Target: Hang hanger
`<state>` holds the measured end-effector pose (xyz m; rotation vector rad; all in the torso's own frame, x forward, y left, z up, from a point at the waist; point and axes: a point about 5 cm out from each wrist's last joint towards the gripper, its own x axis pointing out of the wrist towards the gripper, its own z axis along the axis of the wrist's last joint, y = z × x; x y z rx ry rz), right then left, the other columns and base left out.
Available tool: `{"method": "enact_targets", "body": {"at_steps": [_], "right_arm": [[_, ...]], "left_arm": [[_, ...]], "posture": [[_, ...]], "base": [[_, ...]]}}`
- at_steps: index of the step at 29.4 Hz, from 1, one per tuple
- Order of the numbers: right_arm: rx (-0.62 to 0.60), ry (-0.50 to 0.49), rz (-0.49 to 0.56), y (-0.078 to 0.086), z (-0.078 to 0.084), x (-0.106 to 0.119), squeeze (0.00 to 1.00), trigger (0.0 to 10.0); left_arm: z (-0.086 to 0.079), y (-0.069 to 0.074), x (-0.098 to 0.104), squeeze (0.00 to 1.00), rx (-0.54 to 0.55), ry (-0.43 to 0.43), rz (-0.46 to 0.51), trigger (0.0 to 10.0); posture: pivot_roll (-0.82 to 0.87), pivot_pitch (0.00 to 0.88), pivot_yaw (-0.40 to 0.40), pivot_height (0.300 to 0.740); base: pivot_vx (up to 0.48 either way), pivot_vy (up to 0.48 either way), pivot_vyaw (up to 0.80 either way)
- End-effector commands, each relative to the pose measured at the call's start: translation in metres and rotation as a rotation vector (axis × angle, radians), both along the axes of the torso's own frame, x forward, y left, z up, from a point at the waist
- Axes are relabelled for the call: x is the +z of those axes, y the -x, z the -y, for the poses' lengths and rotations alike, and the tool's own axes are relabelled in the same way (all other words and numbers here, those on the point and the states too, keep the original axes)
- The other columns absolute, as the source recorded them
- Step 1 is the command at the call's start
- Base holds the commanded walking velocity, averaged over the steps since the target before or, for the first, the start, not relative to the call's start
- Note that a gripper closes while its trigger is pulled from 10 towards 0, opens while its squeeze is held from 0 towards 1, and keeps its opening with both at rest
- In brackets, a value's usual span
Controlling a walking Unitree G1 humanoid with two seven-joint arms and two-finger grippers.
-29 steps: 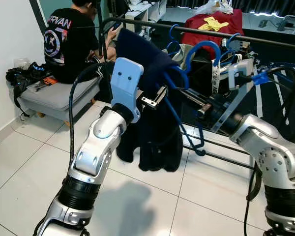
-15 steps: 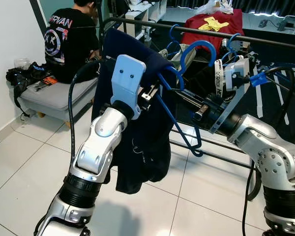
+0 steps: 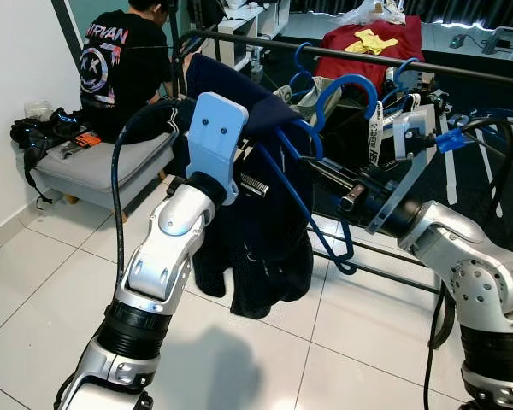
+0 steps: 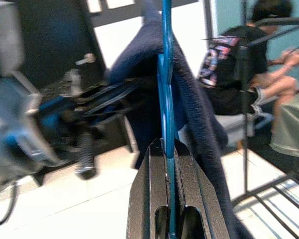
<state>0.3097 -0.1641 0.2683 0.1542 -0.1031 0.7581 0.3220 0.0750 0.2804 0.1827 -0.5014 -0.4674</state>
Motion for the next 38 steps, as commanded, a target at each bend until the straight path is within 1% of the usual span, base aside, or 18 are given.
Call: {"method": "enact_targets", "body": {"at_steps": [1,2,4,7,8,10,18,21,22,23,24,25,26,29,30,35,36,38], "right_arm": [[-0.113,0.03,-0.015,-0.011,0.008,-0.002,0.0,10.0],[-0.113,0.03,-0.015,-0.011,0.008,-0.002,0.0,10.0],[-0.154,0.022,-0.021,-0.017,0.007,-0.003,0.0,10.0],[-0.154,0.022,-0.021,-0.017,0.007,-0.003,0.0,10.0],[-0.159,-0.003,-0.014,-0.019,0.006,0.0,0.0,10.0],[-0.151,-0.008,-0.013,-0.02,0.005,0.001,0.0,10.0],[-0.066,-0.004,0.003,-0.01,-0.004,0.001,0.0,10.0],[-0.038,-0.011,0.021,-0.005,-0.002,0.006,0.0,10.0],[-0.021,-0.003,0.032,-0.002,0.0,0.008,0.0,10.0],[-0.021,-0.003,0.032,-0.002,0.0,0.008,0.0,10.0],[-0.008,0.008,0.039,0.001,0.002,0.009,0.0,10.0],[-0.008,0.008,0.039,0.001,0.002,0.009,0.0,10.0],[0.002,0.023,0.043,0.003,0.005,0.008,0.0,10.0],[0.002,0.023,0.043,0.003,0.005,0.008,0.0,10.0],[0.011,0.037,0.043,0.006,0.008,0.008,0.0,10.0],[0.03,0.051,0.051,0.01,0.012,0.008,0.0,10.0],[0.038,0.054,0.057,0.011,0.012,0.009,0.0,10.0],[0.038,0.054,0.057,0.011,0.012,0.009,0.0,10.0]], "left_arm": [[0.014,0.012,0.012,0.0,-0.157,-0.008,0.031,0.0],[0.014,0.012,0.012,0.0,-0.157,-0.008,0.031,0.0],[0.036,0.035,0.018,0.0,-0.419,-0.052,0.025,0.0],[0.036,0.035,0.018,0.0,-0.419,-0.052,0.025,0.0],[0.051,0.06,0.017,0.0,-0.642,-0.073,0.001,0.0],[0.054,0.064,0.014,0.0,-0.678,-0.084,-0.007,0.0],[0.055,0.057,-0.003,0.0,-0.626,-0.157,-0.033,0.0],[0.042,0.038,-0.015,0.0,-0.449,-0.249,-0.036,0.0],[0.028,0.024,-0.018,0.0,-0.316,-0.294,-0.028,1.2],[0.028,0.024,-0.018,0.0,-0.316,-0.294,-0.028,1.2],[0.013,0.011,-0.016,0.0,-0.188,-0.32,-0.022,3.8],[0.013,0.011,-0.016,0.0,-0.188,-0.32,-0.022,3.8],[-0.004,0.001,-0.013,0.0,-0.068,-0.326,-0.017,5.6],[-0.004,0.001,-0.013,0.0,-0.068,-0.326,-0.017,5.6],[-0.018,-0.006,-0.008,0.0,0.024,-0.305,-0.015,9.0],[-0.026,-0.006,0.0,0.0,0.055,-0.238,-0.022,10.0],[-0.018,0.001,0.001,1.0,-0.022,-0.208,-0.023,10.0],[-0.018,0.001,0.001,1.0,-0.022,-0.208,-0.023,10.0]], "posture": [[-0.05,0.06,-0.017,0.74],[-0.05,0.06,-0.017,0.74],[-0.05,0.058,-0.017,0.74],[-0.05,0.058,-0.017,0.74],[-0.05,0.058,-0.019,0.74],[-0.05,0.058,-0.019,0.74],[-0.05,0.062,-0.016,0.74],[-0.06,0.063,-0.014,0.74],[-0.06,0.065,-0.013,0.74],[-0.06,0.065,-0.013,0.74],[-0.06,0.066,-0.013,0.74],[-0.06,0.066,-0.013,0.74],[-0.06,0.067,-0.013,0.74],[-0.06,0.067,-0.013,0.74],[-0.06,0.069,-0.012,0.74],[-0.06,0.069,-0.012,0.74],[-0.06,0.069,-0.012,0.74],[-0.06,0.069,-0.012,0.74]], "base": [[0.0,0.0,0.0],[0.0,0.0,0.0],[0.0,0.0,0.0],[0.0,0.0,0.0],[0.0,0.0,0.0],[0.0,0.0,0.0],[0.0,0.0,0.0],[0.0,0.0,0.0],[0.0,0.0,0.0],[0.0,0.0,0.0],[0.0,0.0,0.0],[0.0,0.0,0.0],[0.0,0.0,0.0],[0.0,0.0,0.0],[0.0,0.0,0.0],[0.0,0.0,0.0],[0.0,0.0,0.0],[0.0,0.0,0.0]]}}
